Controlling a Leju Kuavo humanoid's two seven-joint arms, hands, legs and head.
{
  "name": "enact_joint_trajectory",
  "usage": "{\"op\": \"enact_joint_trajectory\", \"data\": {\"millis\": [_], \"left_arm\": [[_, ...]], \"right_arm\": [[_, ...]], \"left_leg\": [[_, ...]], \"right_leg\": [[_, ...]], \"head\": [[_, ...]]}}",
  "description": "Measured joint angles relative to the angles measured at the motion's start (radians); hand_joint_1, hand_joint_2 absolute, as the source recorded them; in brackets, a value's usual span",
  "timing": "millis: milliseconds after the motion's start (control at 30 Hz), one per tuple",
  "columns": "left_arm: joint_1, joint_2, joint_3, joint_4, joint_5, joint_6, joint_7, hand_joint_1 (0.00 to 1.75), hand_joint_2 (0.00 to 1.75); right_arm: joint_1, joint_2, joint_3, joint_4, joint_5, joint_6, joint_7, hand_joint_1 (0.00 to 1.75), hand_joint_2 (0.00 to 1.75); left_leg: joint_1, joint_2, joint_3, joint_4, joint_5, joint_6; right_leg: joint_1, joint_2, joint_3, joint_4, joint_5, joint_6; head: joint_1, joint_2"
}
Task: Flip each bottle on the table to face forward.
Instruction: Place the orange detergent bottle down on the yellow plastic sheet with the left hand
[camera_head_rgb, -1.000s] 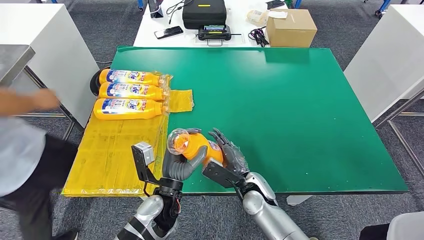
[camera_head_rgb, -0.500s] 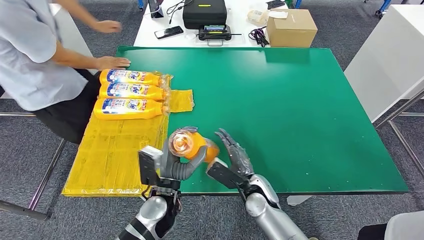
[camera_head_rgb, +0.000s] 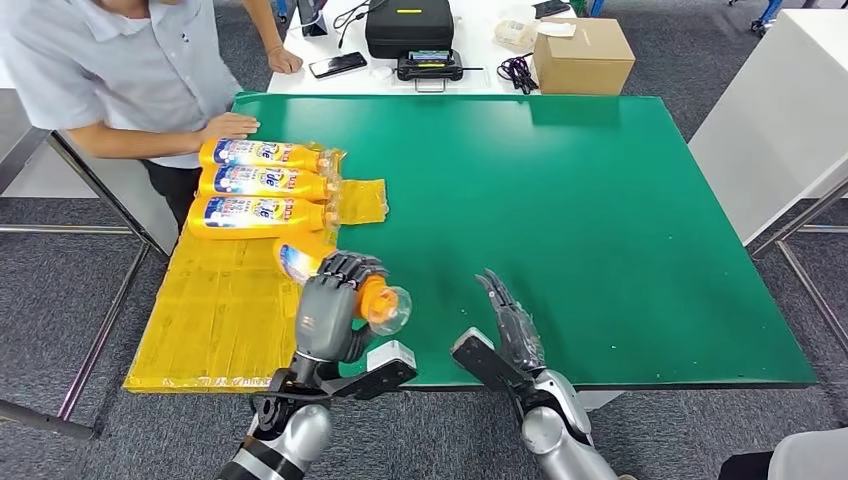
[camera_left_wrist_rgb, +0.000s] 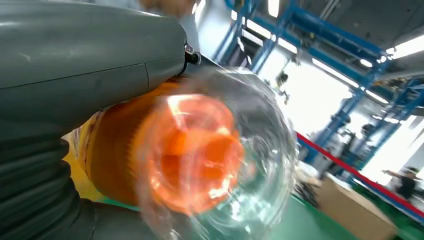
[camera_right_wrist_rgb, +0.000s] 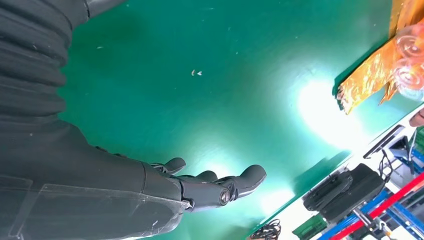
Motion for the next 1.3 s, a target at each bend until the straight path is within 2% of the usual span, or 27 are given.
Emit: {"op": "enact_joint_trajectory", "data": {"millis": [67,167,333,467,533,700,900,1067,1267,1300], "left_arm": [[0.006,-0.001,0.032,-0.019,-0.151,0.000,0.063,1.75,1.75],[0.004,0.006,0.069,-0.021,-0.350,0.000,0.205,1.75,1.75],[-0.032,0.034,0.089,0.041,-0.455,-0.047,0.377,1.75,1.75],[-0.116,0.070,0.071,0.171,-0.492,-0.148,0.544,1.75,1.75],[-0.160,0.084,0.050,0.238,-0.496,-0.181,0.590,1.75,1.75],[-0.228,0.099,0.018,0.348,-0.495,-0.224,0.612,1.75,1.75],[-0.286,0.100,0.017,0.464,-0.467,-0.226,0.571,1.75,1.75],[-0.309,0.098,0.021,0.530,-0.450,-0.216,0.537,1.75,1.75],[-0.322,0.079,0.034,0.583,-0.425,-0.279,0.517,1.75,1.75],[-0.325,0.077,0.035,0.588,-0.425,-0.282,0.518,1.67,1.75]], "right_arm": [[0.008,0.002,-0.013,-0.011,0.005,0.008,0.000,0.00,1.75],[0.017,0.005,-0.030,-0.019,0.009,0.021,-0.001,0.00,1.75],[0.023,0.013,-0.052,-0.025,0.010,0.041,-0.005,0.00,1.75],[0.021,0.022,-0.069,-0.026,0.004,0.064,-0.010,0.00,1.75],[0.019,0.026,-0.076,-0.025,0.002,0.073,-0.012,0.00,1.75],[0.014,0.034,-0.087,-0.021,-0.002,0.084,-0.014,0.00,1.75],[0.005,0.044,-0.093,-0.010,-0.008,0.094,-0.021,0.00,1.75],[0.004,0.047,-0.101,-0.006,-0.009,0.095,-0.024,0.00,1.75],[0.004,0.049,-0.110,-0.005,-0.009,0.102,-0.026,0.00,1.75],[0.004,0.050,-0.111,-0.005,-0.009,0.102,-0.026,0.00,1.75]], "left_leg": [[0.000,0.000,0.000,0.000,0.000,0.000],[0.000,0.000,0.000,0.000,0.000,0.000],[0.000,0.000,0.000,0.000,0.000,0.000],[0.000,0.000,0.000,0.000,0.001,0.000],[0.000,-0.001,0.000,0.000,0.001,0.000],[0.000,-0.001,0.000,0.000,0.002,0.000],[0.000,-0.001,-0.001,0.000,0.001,0.000],[0.000,-0.001,-0.001,0.000,0.002,0.000],[0.000,-0.001,-0.001,0.000,0.001,0.000],[0.000,-0.001,-0.001,0.000,0.001,0.000]], "right_leg": [[0.000,0.000,0.000,0.000,0.000,0.000],[0.000,0.000,0.000,0.000,0.000,0.000],[0.000,0.000,0.000,0.000,0.000,0.000],[0.000,-0.001,0.000,0.000,0.000,0.000],[0.000,-0.001,0.000,0.000,0.000,0.000],[0.000,-0.001,0.000,0.000,0.000,0.000],[0.000,-0.001,0.000,0.000,0.000,0.000],[0.000,-0.001,0.000,0.000,0.000,0.000],[0.000,-0.001,0.000,0.000,0.000,0.000],[0.000,-0.001,0.000,0.000,0.000,0.000]], "head": [[0.000,0.000],[0.000,0.000],[0.000,0.000],[0.000,0.000],[0.000,0.000],[0.000,0.000],[0.000,0.000],[0.000,0.000],[0.000,0.000],[0.000,0.000]]}}
